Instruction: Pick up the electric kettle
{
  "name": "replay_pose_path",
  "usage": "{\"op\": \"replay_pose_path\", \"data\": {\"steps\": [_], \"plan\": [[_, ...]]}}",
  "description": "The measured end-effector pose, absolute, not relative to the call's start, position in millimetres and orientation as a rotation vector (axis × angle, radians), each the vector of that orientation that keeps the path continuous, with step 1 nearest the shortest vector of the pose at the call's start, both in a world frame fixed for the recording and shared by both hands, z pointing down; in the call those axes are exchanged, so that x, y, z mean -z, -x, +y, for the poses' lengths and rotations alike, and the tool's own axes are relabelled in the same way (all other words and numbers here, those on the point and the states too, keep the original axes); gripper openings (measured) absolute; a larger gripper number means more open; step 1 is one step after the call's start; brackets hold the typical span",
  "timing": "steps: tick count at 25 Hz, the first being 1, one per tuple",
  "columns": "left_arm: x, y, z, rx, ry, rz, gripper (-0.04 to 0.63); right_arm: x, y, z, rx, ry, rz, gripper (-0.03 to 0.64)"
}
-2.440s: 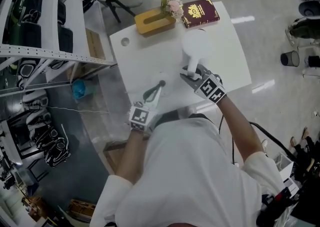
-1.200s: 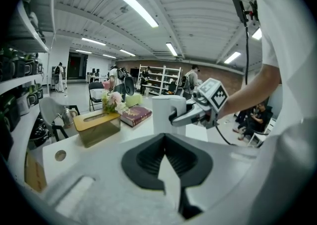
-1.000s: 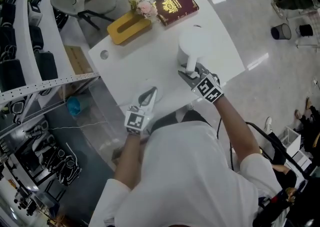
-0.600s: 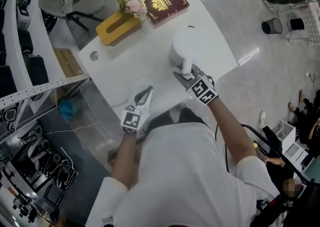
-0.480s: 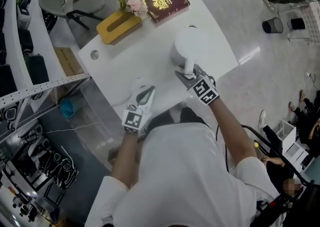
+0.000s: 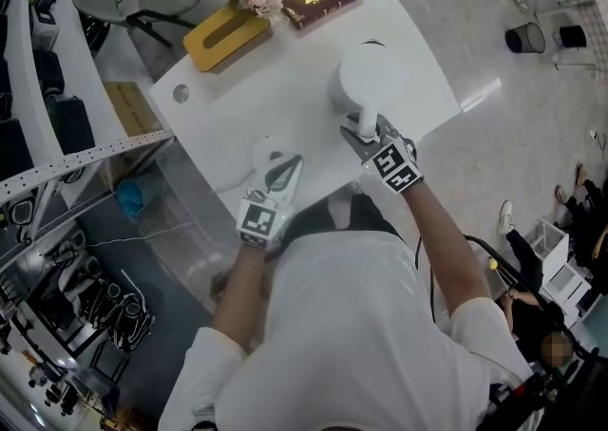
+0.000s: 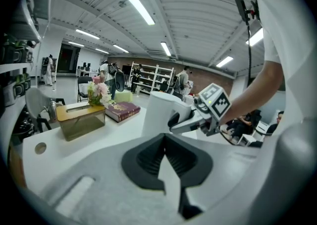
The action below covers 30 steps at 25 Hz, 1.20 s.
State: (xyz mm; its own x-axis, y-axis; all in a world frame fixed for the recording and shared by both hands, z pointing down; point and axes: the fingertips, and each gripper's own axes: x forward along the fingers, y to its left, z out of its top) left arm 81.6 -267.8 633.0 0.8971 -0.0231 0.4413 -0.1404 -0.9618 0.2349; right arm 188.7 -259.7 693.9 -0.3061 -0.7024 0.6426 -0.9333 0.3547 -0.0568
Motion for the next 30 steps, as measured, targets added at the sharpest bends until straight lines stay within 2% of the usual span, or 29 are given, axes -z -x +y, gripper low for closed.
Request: {"op": "replay_pose_path", "data": {"steps": [8, 13, 24, 30], "plan": [[-635.7, -81.4, -250.1, -0.662, -2.8, -0.077, 0.002, -697.0, -189.8, -258.5, -0.609, -1.415, -2.098, 0.111], [-629.7, -81.2, -243.7, -0.652, -2.812, -0.069, 0.002, -701.8, -193.8, -248.7, -0.658, -1.406, -2.062, 0.173], [-610.2, -83.0, -224.5, -0.612, -2.845, -0.113, 0.002, -676.4, -205.3, -227.0, -0.603, -1.406, -2.041, 0.19], [-598.1, -81.1, -217.4, -0.583, -2.859, -0.207, 0.002, -657.1, -215.4, -211.7, -0.539, -1.417, -2.05, 0.172]]}}
